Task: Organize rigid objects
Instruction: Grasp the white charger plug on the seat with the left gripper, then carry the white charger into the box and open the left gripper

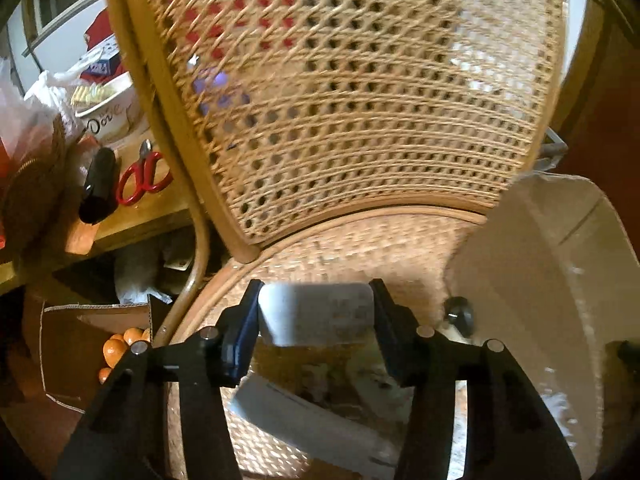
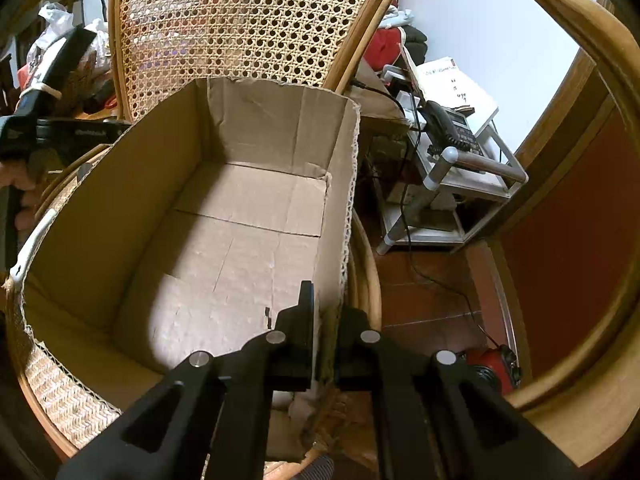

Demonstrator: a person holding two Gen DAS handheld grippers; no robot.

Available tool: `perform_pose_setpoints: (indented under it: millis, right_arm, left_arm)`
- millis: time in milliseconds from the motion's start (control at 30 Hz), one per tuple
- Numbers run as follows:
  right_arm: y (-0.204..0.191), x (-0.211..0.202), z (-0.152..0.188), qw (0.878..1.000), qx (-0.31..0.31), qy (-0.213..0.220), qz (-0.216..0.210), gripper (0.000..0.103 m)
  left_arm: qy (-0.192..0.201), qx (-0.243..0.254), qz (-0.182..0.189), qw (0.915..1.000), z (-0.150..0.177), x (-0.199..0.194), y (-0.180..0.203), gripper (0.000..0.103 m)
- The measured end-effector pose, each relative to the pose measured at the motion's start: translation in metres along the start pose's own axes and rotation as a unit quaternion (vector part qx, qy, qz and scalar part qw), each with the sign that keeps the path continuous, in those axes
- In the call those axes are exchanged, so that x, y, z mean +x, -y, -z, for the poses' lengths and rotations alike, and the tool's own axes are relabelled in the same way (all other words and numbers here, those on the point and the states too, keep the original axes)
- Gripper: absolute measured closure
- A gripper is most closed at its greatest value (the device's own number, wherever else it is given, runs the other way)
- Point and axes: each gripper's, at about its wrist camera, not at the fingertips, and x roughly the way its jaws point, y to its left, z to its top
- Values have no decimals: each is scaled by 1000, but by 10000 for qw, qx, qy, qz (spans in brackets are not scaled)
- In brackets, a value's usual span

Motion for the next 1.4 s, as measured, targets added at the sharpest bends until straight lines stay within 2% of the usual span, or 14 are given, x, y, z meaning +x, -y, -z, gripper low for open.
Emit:
perform_pose_setpoints:
  millis: [167,300,433,500,667,767,900,1033,1133,1267,1400]
  right_arm:
    - [0,1,1,9999,74,-50,-50,94]
    - [0,1,1,9999,130,11,-77,95]
    - [3,1,3,9997,190,107,-89,97]
    - [4,1,4,9994,291,174,-79,97]
    - [5,0,8,9981,511,340,-74,97]
    - [5,0,8,9980,522,356,-89,97]
    - [4,-1,8,9984,469,295,-106,97]
    - [5,-1,8,9985,472,262,-101,97]
    - [6,0,8,9986,458,260,-101,97]
    - [6,0,8,9987,442,243,-111,97]
    - [7,1,7,9987,449,208,-110,97]
  left_arm:
    - [300,63,6,9995,-1,-26,15,53]
    - [549,-59,222,9982,-6,-52,19,53]
    - [858,66,237,9960,-8,-80,30,53]
    - [956,40,379,9947,-8,-89,32,53]
    - [986,125,483,9939,-7,-98,39,53]
    - [911,-7,462,9948,-9,-93,25,53]
    - [849,-114,195,9961,-12,-88,-3,53]
    - [519,-143,-41,9985,-11,-66,-26,53]
    - [382,-168,80,9991,-8,-59,-36,53]
    - [620,-7,140,9980,-6,-73,-28,53]
    - [1027,93,454,9936,-8,-99,-2,53]
